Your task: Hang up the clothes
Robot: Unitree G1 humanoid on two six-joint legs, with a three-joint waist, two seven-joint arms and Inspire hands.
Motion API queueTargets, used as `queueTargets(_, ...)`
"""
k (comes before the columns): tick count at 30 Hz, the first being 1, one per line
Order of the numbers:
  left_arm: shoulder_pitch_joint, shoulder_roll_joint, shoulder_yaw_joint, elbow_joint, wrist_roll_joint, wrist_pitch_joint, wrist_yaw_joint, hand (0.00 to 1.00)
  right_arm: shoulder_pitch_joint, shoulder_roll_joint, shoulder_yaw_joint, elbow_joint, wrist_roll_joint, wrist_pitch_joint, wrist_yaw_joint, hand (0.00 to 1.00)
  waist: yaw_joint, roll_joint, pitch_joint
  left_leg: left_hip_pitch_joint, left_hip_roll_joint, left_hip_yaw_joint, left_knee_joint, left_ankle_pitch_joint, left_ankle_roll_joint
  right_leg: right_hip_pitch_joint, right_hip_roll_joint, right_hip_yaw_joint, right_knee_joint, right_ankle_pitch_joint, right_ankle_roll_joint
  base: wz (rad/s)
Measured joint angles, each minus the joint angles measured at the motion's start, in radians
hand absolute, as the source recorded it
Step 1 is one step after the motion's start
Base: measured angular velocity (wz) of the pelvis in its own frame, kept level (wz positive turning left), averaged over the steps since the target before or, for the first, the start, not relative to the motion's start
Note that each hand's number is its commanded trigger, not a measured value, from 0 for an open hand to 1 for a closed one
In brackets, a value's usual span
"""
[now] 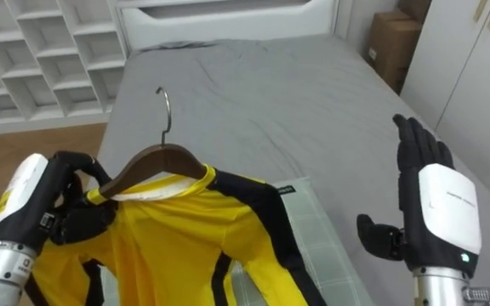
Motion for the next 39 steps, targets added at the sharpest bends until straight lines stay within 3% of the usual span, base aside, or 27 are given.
queueTargets(4, -0.001, 0.0, 0.0, 0.0, 0.003, 0.012, -0.012, 1.0, -0.034, -0.047, 0.033, -0.052, 0.006, 0.017, 0.052, 0.0, 0.004, -0.008, 0.0032, 0.0, 0.0, 0.0, 0.0, 0.0, 0.0, -0.001, 0.0, 0.001, 0.0, 0.0, 0.0, 0.0)
queueTargets(10, -0.011, 0.0, 0.0, -0.042, 0.008, 0.021, -0.041, 1.0, -0.121, -0.072, 0.032, -0.074, 0.083, 0.017, 0.1, 0.0, 0.022, -0.021, 0.0038, 0.0, 0.001, -0.001, 0.0, 0.0, 0.0, -0.002, 0.001, 0.006, 0.001, 0.0, 0.0, -0.02)
queueTargets(17, -0.058, 0.001, 0.0, -0.067, 0.027, 0.02, -0.042, 1.0, -0.182, -0.101, 0.034, -0.08, 0.214, 0.017, 0.166, 0.0, 0.061, -0.022, 0.0045, 0.003, 0.001, -0.003, 0.0, 0.0, 0.0, 0.0, 0.0, 0.003, 0.002, 0.001, 0.0, 0.0)
queueTargets(21, -0.074, 0.001, 0.0, -0.067, 0.032, 0.02, -0.043, 1.0, -0.211, -0.103, 0.04, -0.075, 0.278, 0.017, 0.214, 0.0, 0.06, -0.026, 0.0069, 0.003, 0.001, -0.004, 0.0, 0.0, 0.0, 0.001, 0.0, 0.0, 0.004, 0.001, 0.0, 0.0)
queueTargets(26, -0.088, 0.0, -0.001, -0.069, 0.033, 0.02, -0.043, 1.0, -0.234, -0.103, 0.058, -0.034, 0.439, 0.019, 0.308, 0.0, 0.056, -0.04, 0.0154, -0.009, 0.001, -0.025, -0.001, 0.0, 0.0, -0.003, -0.002, -0.023, 0.002, 0.002, 0.0, 0.11)
queueTargets(30, -0.088, 0.0, 0.0, -0.069, 0.034, 0.021, -0.046, 1.0, -0.282, -0.103, 0.064, 0.034, 0.509, 0.02, 0.39, 0.0, 0.062, -0.04, 0.0159, -0.021, 0.001, -0.028, -0.002, 0.0, 0.0, -0.017, -0.003, -0.024, 0.005, 0.003, 0.0, 0.03)
queueTargets(39, -0.088, 0.0, -0.003, -0.069, 0.051, 0.05, -0.072, 1.0, -0.324, -0.103, 0.12, 0.245, 0.825, 0.089, 0.572, 0.0, 0.101, -0.044, 0.0139, -0.021, 0.006, -0.033, -0.002, 0.0, 0.0, -0.015, -0.01, -0.035, 0.003, 0.004, 0.001, 0.01)
